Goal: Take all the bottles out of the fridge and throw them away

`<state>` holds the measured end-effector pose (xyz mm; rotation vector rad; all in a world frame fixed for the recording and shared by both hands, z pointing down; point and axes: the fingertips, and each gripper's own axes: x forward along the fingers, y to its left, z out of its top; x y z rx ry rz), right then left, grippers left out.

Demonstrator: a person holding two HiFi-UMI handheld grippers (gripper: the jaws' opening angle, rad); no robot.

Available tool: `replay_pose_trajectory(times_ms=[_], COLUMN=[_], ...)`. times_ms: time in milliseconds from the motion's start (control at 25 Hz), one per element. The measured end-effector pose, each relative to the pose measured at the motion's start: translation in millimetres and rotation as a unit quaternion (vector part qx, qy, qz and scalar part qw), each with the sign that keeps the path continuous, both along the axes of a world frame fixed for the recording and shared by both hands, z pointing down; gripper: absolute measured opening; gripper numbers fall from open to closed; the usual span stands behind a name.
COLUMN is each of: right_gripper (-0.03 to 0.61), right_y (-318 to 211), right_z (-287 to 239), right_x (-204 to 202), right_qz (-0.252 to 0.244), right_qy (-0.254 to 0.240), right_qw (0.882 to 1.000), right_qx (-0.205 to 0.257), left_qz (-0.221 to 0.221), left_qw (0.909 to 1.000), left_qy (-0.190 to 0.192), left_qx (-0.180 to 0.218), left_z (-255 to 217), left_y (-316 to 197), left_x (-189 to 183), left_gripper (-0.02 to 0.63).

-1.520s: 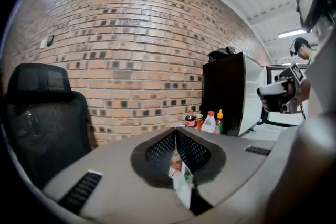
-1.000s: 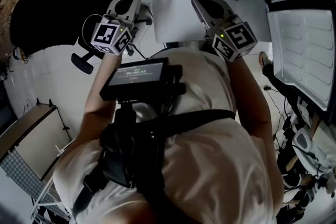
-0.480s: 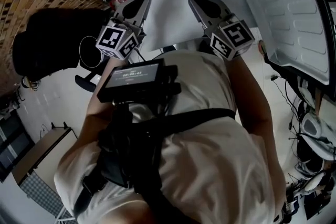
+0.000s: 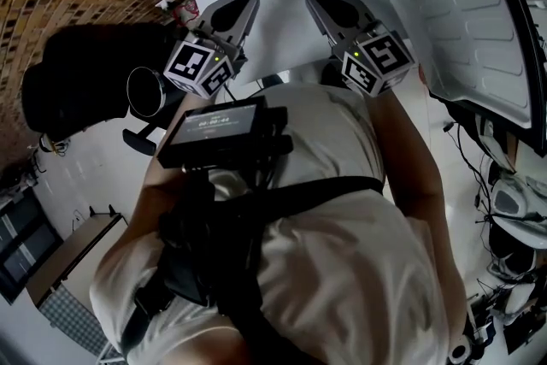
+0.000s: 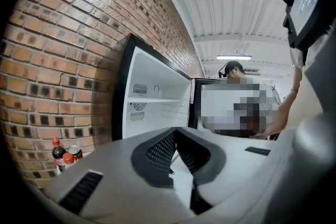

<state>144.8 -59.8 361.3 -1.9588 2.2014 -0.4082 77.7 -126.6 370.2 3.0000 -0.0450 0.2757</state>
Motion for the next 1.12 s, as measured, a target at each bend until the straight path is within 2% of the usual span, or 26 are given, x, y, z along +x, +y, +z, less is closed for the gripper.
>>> replay_pose_trajectory(times_ms=[320,560,1120], right_gripper=[0.005,0.002,0.003], right_y=[10,13,2], right_z=[0,1,-6], right_x=[11,20,14], right_qz=[0.007,0.018,0.0], right_qy=[0.004,0.03,0.018], right_qw=[1.0,0.999,1.0], right_qx=[-0.002,-0.009,0.009], left_qz=[0.014,0.014,0.005], left_qw=[0.9999,0.9999,1.0], left_qy=[0.002,0.005,0.0], left_qx=[-0.003,-0.001,0.005], left_z=[0,-5,-4], left_y=[13,13,6], left_x=[14,21,15], left_gripper=[0.003,0.003,0.003])
